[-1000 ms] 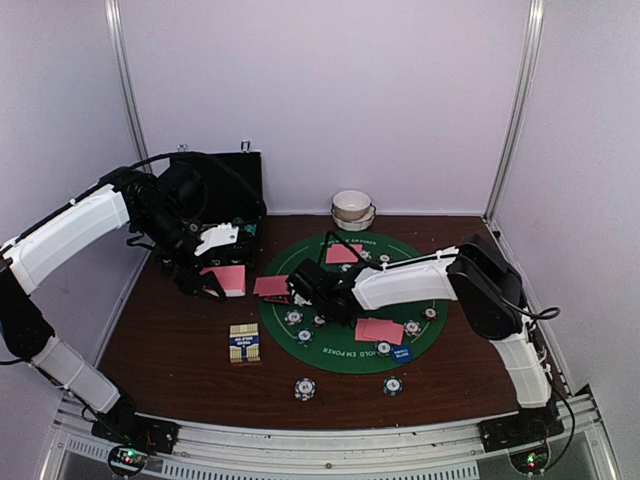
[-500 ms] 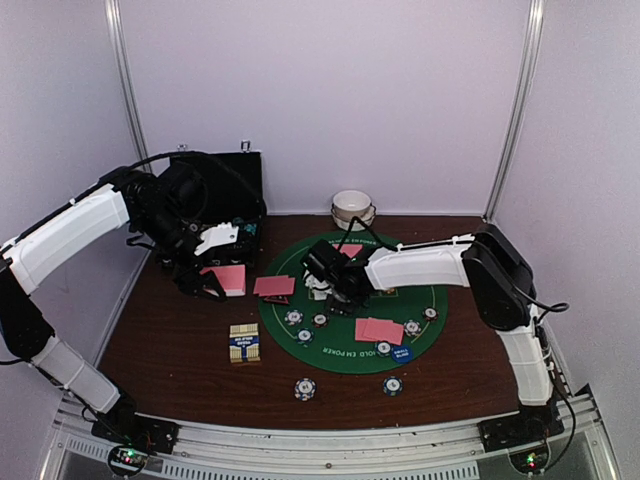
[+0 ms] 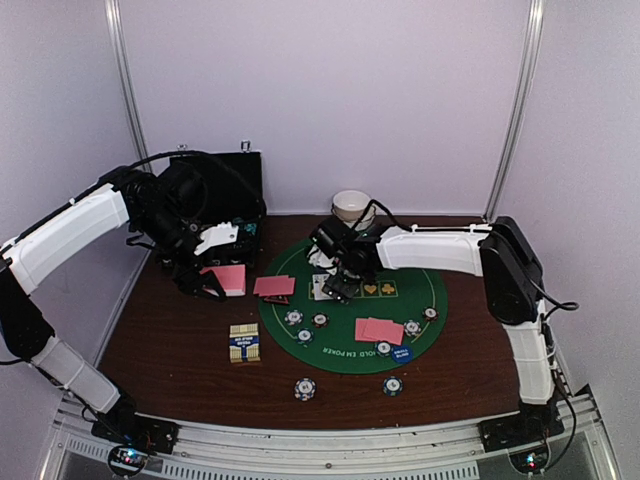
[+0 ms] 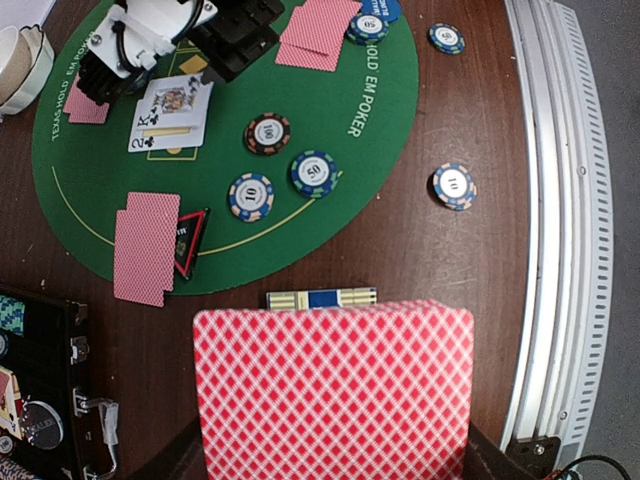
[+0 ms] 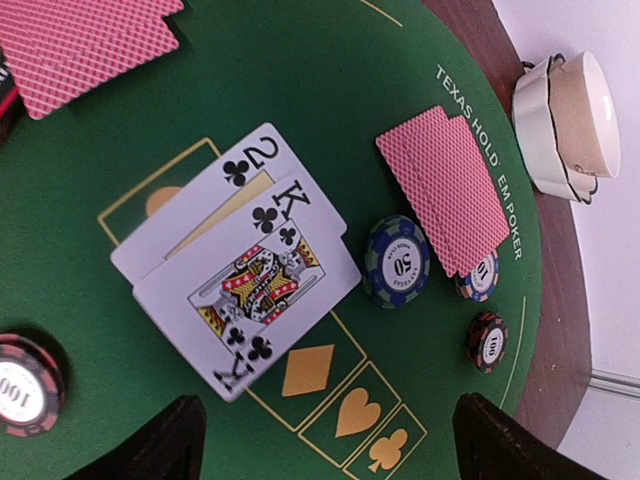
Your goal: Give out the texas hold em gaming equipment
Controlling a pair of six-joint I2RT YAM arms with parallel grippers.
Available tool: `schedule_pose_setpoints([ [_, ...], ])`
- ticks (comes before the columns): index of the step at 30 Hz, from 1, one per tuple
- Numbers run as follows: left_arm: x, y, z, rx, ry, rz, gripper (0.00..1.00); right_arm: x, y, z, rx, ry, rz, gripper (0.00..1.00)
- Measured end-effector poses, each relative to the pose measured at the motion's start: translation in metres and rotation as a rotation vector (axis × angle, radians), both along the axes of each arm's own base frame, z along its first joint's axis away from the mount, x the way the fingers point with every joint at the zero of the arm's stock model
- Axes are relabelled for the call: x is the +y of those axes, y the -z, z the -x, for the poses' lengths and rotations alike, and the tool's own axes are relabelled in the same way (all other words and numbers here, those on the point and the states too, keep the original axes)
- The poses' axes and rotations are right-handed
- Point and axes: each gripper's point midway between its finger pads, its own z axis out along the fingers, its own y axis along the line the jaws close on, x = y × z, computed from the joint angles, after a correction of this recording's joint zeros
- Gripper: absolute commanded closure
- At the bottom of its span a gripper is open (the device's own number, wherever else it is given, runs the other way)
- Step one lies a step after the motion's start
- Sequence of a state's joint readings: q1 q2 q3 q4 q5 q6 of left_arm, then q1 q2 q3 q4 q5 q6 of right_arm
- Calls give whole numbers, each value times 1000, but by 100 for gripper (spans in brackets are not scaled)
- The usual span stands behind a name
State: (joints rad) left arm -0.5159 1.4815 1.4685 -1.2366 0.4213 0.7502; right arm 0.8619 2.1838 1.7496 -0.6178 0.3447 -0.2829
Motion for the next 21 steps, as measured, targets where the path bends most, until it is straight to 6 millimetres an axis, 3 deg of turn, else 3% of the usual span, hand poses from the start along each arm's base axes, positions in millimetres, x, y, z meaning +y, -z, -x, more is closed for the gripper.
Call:
schedule_pose_setpoints([
  [3, 0, 0, 0, 1, 0, 1, 76, 6, -13, 6, 26, -14, -54, 2],
  [13, 0, 0, 0, 2, 0, 1, 76, 17, -50, 22, 92, 9, -215, 2],
  [15, 0, 0, 0, 2, 0, 0, 76, 23, -66, 25, 124, 50, -309, 2],
  [21, 0, 0, 1, 3, 0, -1, 76, 68, -140, 46, 311, 111, -753, 0],
])
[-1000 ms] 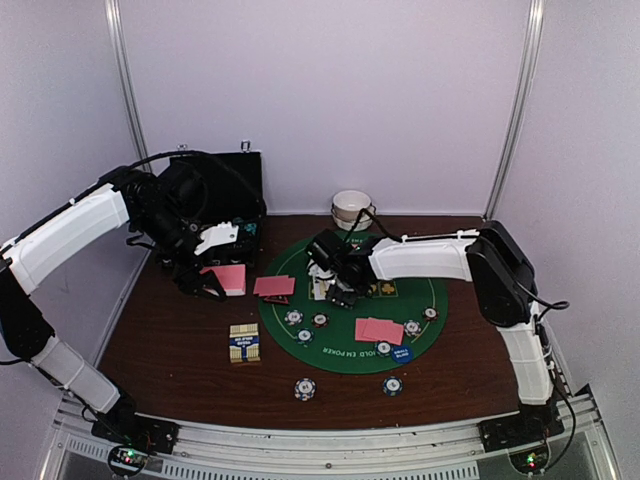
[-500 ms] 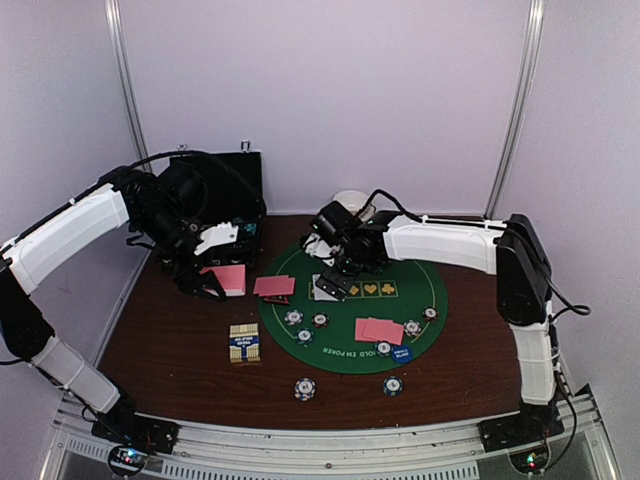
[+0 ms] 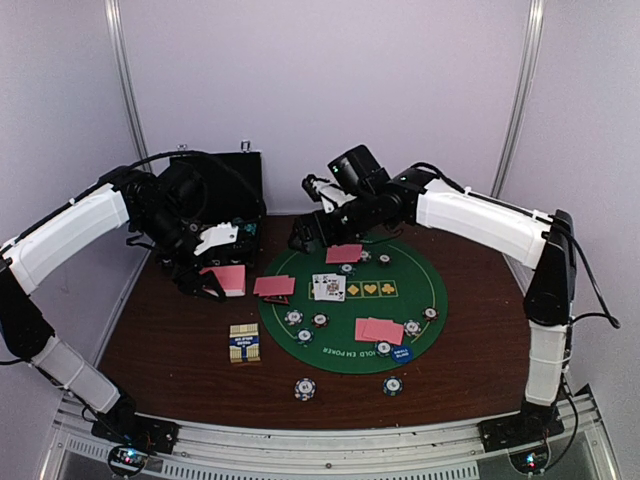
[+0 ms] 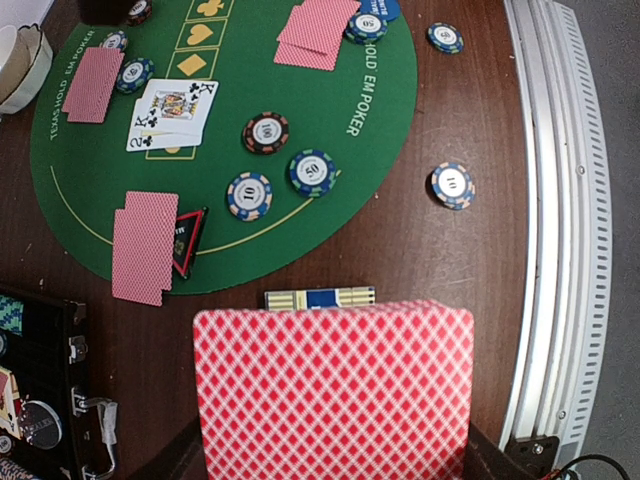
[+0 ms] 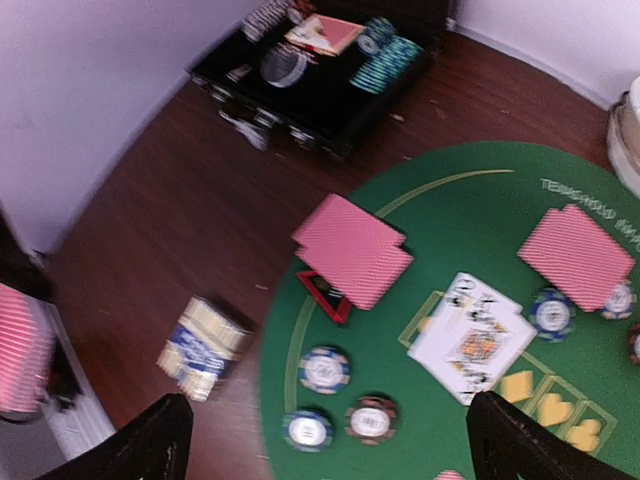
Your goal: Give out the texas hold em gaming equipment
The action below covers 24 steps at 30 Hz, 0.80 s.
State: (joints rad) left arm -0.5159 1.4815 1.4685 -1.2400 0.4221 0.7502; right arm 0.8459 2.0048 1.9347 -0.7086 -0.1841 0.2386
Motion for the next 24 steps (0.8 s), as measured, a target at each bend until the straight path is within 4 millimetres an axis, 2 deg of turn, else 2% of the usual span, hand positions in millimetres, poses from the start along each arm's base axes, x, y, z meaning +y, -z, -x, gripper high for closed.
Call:
schedule_pose_setpoints([
  [3, 0, 0, 0, 0, 0, -1, 76, 21, -30, 20, 138, -14, -221, 0],
  [6, 0, 0, 0, 0, 0, 0, 76, 38, -42, 40, 293, -28, -384, 0],
  [10, 0, 0, 0, 0, 0, 0, 76, 57, -37, 62, 471, -35, -484, 1],
  [15, 0, 0, 0, 0, 0, 0, 76, 79, -42, 85, 593, -68, -567, 0],
  [24, 0, -3, 0, -2, 3, 4, 76, 104, -34, 100, 711, -85, -640, 0],
])
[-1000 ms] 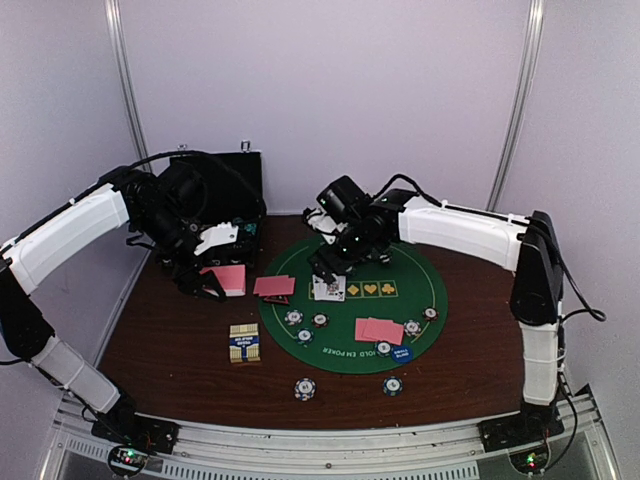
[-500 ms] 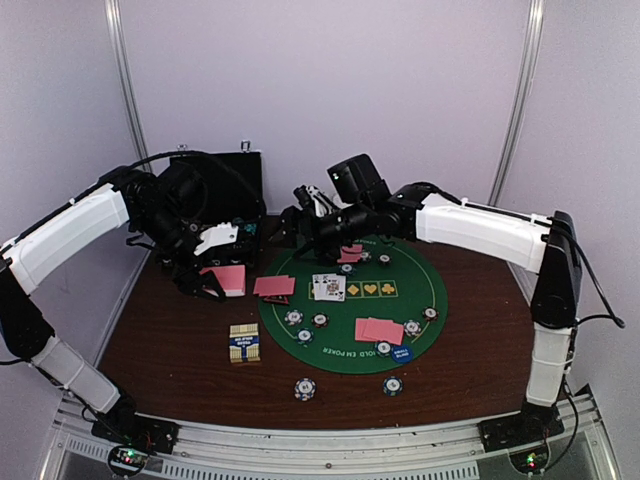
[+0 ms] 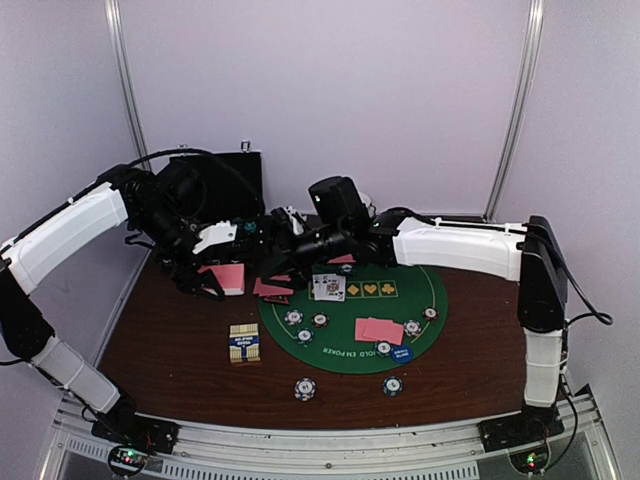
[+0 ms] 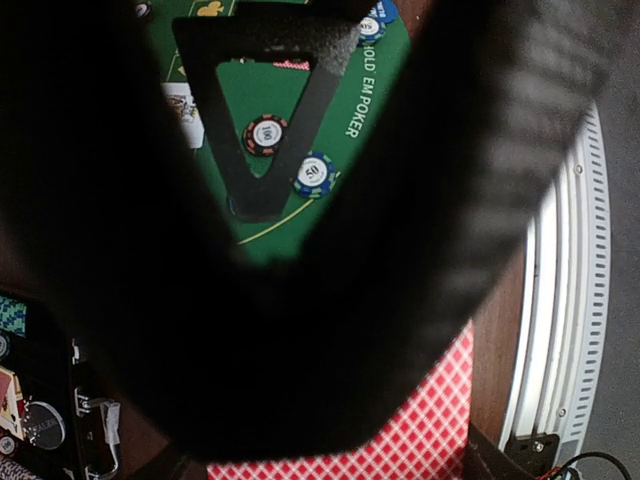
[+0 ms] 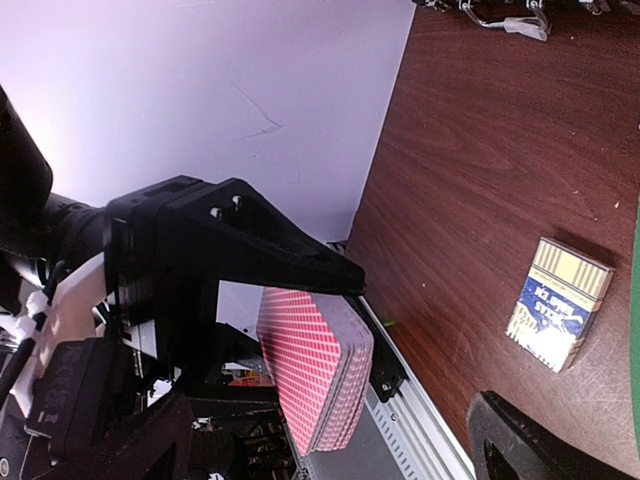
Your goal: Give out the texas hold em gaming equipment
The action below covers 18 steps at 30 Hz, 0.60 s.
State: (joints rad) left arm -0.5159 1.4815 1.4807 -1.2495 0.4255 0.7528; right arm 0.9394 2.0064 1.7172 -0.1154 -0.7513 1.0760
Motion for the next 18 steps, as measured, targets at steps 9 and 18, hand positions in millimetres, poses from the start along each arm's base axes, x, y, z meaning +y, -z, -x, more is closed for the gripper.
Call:
schedule_pose_setpoints([
  [9, 3, 1, 0, 10, -8, -6, 76, 23, 13, 7, 72, -24, -54, 1],
  [18, 13, 3, -4, 19, -51, -33, 76, 39, 15, 1, 113, -28, -132, 4],
])
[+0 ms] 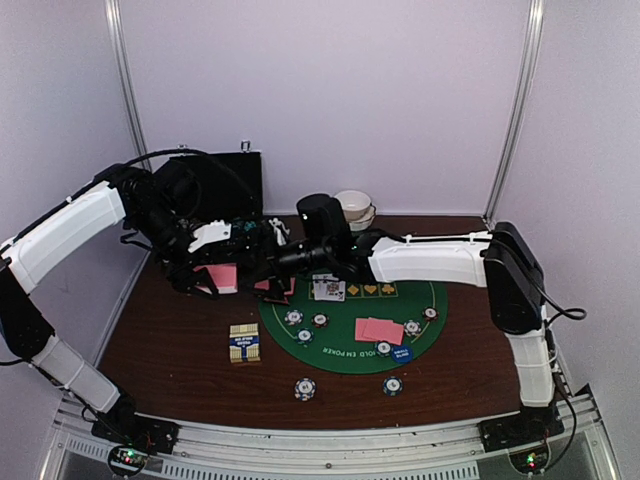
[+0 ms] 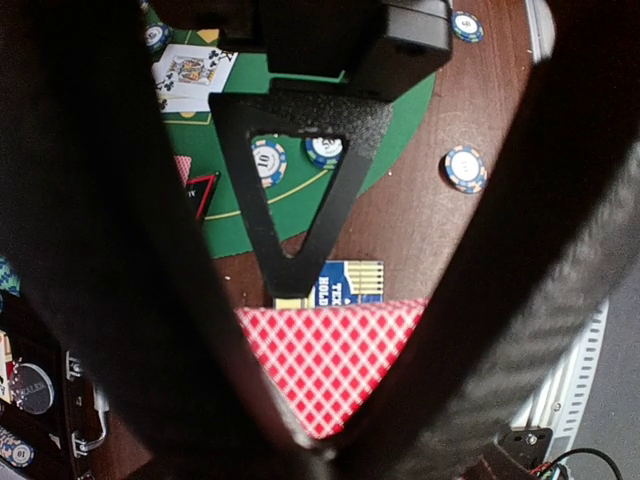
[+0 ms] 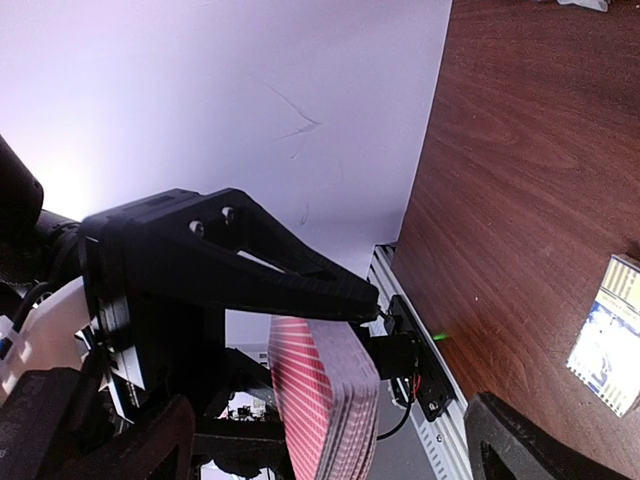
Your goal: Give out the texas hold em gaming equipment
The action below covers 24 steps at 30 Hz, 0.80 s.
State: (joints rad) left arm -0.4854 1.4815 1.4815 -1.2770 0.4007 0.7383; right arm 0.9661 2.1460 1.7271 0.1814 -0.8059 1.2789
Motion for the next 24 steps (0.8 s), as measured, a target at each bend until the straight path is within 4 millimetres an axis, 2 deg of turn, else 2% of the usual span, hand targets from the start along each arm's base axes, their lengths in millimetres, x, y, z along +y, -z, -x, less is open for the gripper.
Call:
schedule_pose_setpoints([
  [8, 1, 0, 0, 1, -3, -4, 77, 4, 2, 1, 32, -1, -51, 5],
  [14, -7, -1, 4, 0, 23, 12, 77, -4, 36, 8, 89, 6, -23, 5],
  [15, -7, -1, 5, 2, 22, 10, 77, -5, 36, 8, 88, 6, -25, 5],
  [24, -9, -4, 2, -8, 24, 21, 77, -12, 10, 12, 49, 3, -87, 4],
])
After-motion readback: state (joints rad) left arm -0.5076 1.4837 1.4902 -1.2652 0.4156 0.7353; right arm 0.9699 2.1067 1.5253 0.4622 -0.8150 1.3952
